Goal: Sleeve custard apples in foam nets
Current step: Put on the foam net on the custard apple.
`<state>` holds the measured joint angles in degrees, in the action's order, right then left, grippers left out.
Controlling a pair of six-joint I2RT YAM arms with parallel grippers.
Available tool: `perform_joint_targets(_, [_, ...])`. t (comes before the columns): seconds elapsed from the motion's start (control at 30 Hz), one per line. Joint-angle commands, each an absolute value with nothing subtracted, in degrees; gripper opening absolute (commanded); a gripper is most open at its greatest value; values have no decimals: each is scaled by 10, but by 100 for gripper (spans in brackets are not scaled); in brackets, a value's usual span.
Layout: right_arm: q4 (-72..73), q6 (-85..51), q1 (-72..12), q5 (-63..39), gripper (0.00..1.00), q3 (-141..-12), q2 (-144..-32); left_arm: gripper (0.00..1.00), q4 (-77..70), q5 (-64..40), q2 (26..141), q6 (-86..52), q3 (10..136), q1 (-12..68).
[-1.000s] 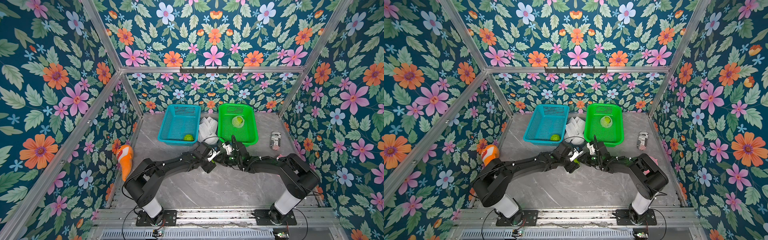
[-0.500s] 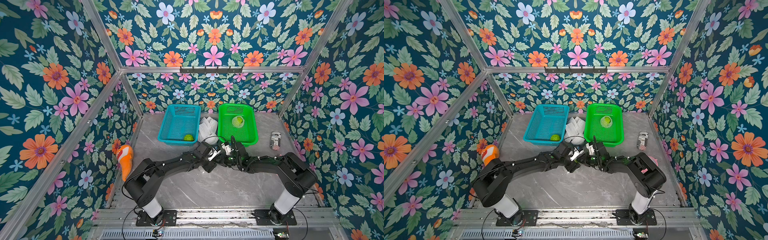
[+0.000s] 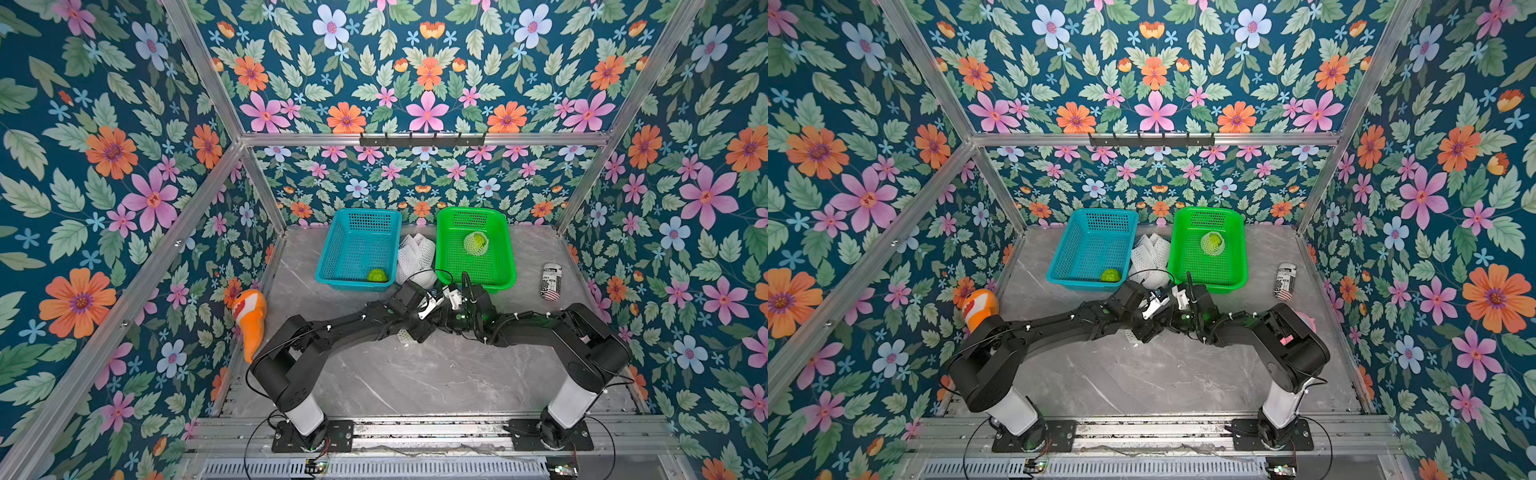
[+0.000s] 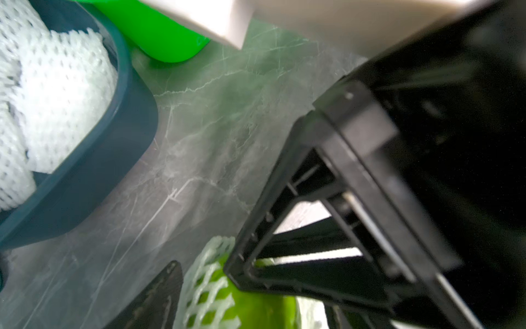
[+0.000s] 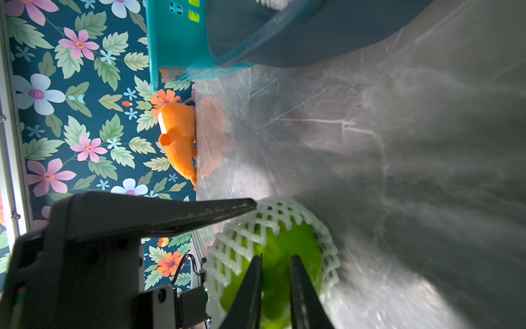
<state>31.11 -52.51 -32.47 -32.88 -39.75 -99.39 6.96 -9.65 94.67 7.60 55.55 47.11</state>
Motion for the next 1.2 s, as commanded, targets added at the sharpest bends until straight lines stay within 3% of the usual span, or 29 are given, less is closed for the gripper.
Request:
perform_joint_targets(0.0, [296,-527,-325,-331,19,-397,-991,81,74,-94,938,74,557,471])
perform_joint_targets(0.6, [270,-517,-316,-319,26,-392,-956,85,100,-2,841,23,528,465])
perform_joint_targets(0.87, [221,-493,-314,-310,28,-398,-914,83,99,60,777,-108,487,445])
perform_joint_targets(1.17, [115,-451,-338,-295,35,-418,-862,75,55,34,738,-270,408,410])
